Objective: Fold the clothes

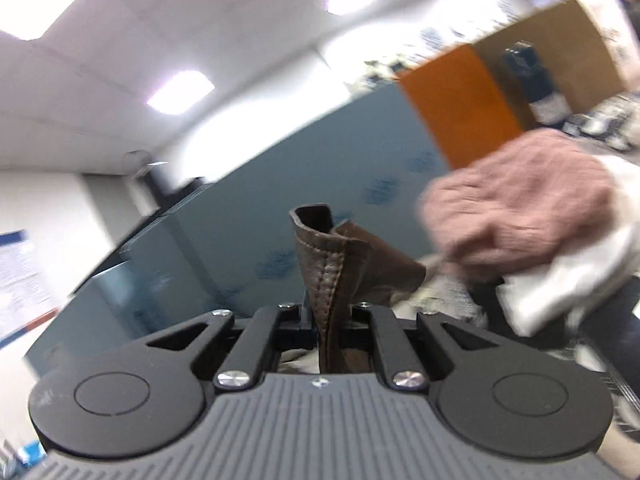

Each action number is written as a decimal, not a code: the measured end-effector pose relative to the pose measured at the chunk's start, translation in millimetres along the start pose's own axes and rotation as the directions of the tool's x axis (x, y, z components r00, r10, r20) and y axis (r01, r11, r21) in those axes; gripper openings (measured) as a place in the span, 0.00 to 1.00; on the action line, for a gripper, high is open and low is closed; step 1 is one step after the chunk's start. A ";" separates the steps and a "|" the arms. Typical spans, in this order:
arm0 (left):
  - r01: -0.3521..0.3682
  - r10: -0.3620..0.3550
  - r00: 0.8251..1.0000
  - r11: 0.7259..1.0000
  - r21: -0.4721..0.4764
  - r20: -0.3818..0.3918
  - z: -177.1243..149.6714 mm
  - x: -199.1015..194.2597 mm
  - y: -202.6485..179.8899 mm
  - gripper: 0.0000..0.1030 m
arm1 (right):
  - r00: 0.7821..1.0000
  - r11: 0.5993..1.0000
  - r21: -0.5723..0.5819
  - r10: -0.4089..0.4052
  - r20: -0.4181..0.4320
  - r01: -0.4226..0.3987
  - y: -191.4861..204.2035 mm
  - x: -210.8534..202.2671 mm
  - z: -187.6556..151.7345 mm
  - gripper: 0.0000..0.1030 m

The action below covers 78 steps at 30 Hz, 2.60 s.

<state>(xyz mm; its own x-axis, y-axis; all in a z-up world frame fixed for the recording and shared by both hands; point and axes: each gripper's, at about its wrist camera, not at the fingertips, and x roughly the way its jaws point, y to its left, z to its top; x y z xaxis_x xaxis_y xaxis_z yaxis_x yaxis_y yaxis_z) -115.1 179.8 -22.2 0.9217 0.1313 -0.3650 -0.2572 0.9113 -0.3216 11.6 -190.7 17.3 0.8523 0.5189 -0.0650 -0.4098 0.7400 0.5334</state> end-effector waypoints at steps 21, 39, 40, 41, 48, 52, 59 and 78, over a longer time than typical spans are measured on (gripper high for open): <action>0.046 -0.047 0.996 0.999 0.015 0.077 3.4 -11.6 -2.8 1.00 | 0.886 0.918 -0.136 0.307 -0.347 -0.372 43.4 22.2 -69.1 0.15; 0.034 -0.035 0.997 0.999 0.015 0.062 3.4 -10.2 -2.0 1.00 | 0.713 0.813 -0.143 0.393 -0.580 -0.565 61.3 18.0 -87.6 0.82; 0.032 -0.033 0.998 0.999 0.014 0.062 3.4 -10.3 -1.8 1.00 | 0.711 0.813 -0.146 0.387 -0.587 -0.563 61.8 19.0 -88.2 0.82; 0.031 -0.032 0.998 0.999 0.013 0.063 3.5 -10.4 -1.5 1.00 | 0.716 0.811 -0.142 0.401 -0.572 -0.567 60.6 17.0 -86.2 0.82; 0.008 -0.001 0.998 0.994 -0.106 0.070 8.5 -11.0 18.5 1.00 | 0.809 0.841 -0.134 0.442 -0.387 -0.524 40.9 4.5 -57.5 0.82; 0.001 0.007 0.999 0.980 -0.197 0.037 9.6 -6.2 33.2 1.00 | 0.869 0.917 -0.046 0.359 -0.341 -0.397 19.7 15.1 -42.8 0.82; 0.056 -0.068 0.997 0.959 -0.279 -0.032 7.5 5.2 43.2 1.00 | 0.930 0.990 0.094 0.133 -0.342 -0.107 -15.9 33.3 -33.4 0.82; 0.170 -0.298 0.938 0.840 -0.516 -0.176 12.5 -8.3 60.7 1.00 | 0.886 0.977 0.213 0.068 -0.458 0.034 -41.3 53.8 -41.8 0.82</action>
<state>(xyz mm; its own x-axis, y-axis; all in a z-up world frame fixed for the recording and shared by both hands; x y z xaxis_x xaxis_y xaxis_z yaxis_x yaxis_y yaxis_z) -134.7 238.9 -27.7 0.8901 -0.2176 -0.4005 -0.2088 0.5862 -0.7828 60.8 -175.4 -43.5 0.5786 0.7066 -0.4074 -0.3018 0.6495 0.6979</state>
